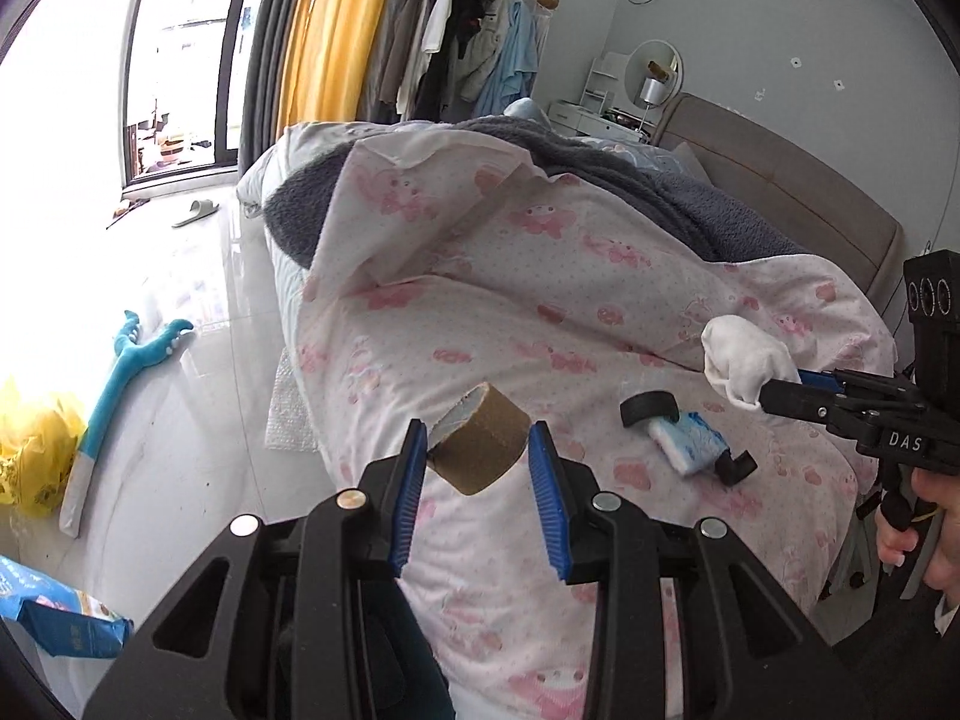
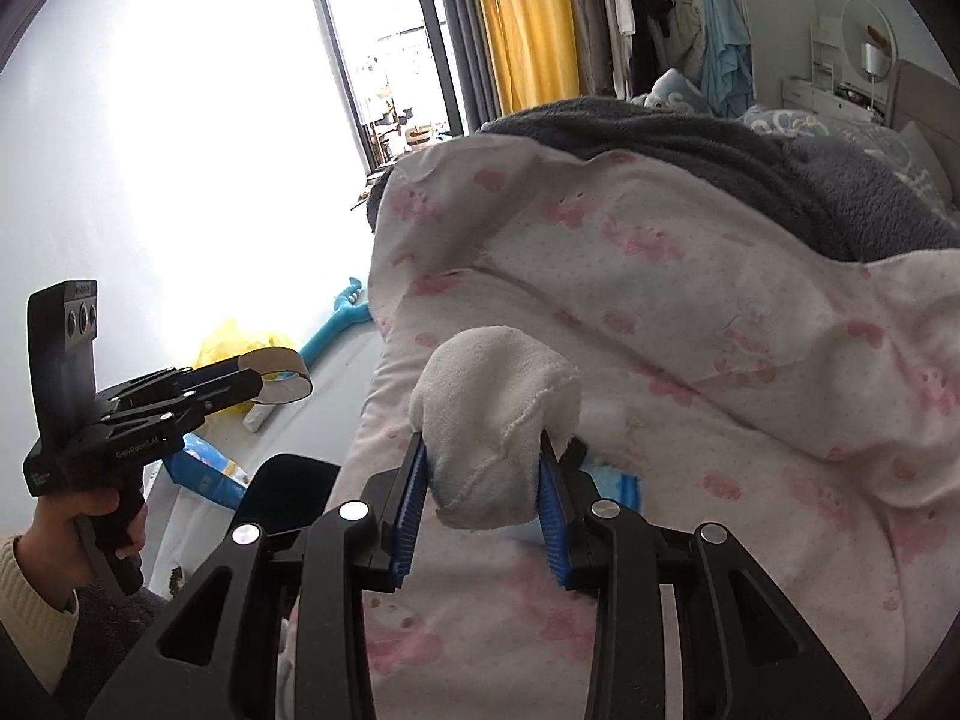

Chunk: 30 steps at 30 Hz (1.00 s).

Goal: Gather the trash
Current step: 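Carry the tape core and sock ball over the teal bin with both grippers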

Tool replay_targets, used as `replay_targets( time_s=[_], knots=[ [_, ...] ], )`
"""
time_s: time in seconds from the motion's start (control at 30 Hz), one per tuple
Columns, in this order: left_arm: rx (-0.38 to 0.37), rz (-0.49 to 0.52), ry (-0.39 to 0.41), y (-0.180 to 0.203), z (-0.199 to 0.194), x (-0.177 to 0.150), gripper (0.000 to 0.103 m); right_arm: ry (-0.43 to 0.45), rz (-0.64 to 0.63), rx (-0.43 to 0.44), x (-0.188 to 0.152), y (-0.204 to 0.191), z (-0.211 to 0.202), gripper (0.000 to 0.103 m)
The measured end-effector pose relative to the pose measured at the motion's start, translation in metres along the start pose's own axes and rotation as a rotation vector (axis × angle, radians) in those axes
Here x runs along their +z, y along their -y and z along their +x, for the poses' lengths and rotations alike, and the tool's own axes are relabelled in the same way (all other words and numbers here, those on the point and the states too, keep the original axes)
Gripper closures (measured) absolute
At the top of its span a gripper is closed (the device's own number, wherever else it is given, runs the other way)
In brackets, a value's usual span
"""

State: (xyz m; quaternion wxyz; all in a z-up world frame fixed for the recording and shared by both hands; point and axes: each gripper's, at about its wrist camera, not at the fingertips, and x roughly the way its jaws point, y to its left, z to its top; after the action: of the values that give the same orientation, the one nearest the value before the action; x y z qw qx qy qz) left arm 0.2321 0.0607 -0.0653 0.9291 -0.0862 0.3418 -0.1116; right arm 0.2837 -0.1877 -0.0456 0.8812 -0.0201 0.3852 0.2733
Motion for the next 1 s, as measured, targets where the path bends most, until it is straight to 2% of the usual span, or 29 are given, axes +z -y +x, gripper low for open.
replay_targets(
  time_s=[0.23,0.3,0.4,0.53,0.63,0.77,1.0],
  knots=[
    [0.041,-0.010,-0.030,-0.020,-0.005,-0.014,0.066,-0.002,0.029,0.038,-0.011,-0.012,0.013,0.068],
    [0.049,-0.015,-0.037,-0.025,-0.004,-0.017,0.066,-0.027,0.032,0.043,-0.014,-0.015,0.023,0.068],
    [0.062,-0.020,-0.054,-0.033,0.001,-0.021,0.066,-0.016,0.000,0.061,-0.008,-0.026,0.026,0.068],
    [0.044,-0.066,-0.068,-0.044,0.007,-0.025,0.066,-0.009,-0.024,0.083,-0.003,-0.041,0.032,0.068],
    [0.051,-0.058,-0.082,-0.045,0.010,-0.027,0.066,-0.020,-0.063,0.087,-0.001,-0.053,0.038,0.068],
    [0.086,-0.048,-0.124,-0.050,0.015,-0.035,0.066,-0.037,-0.077,0.099,-0.002,-0.062,0.045,0.068],
    [0.121,-0.096,-0.191,-0.073,0.017,-0.050,0.066,-0.066,-0.070,0.144,-0.002,-0.076,0.074,0.068]
  ],
)
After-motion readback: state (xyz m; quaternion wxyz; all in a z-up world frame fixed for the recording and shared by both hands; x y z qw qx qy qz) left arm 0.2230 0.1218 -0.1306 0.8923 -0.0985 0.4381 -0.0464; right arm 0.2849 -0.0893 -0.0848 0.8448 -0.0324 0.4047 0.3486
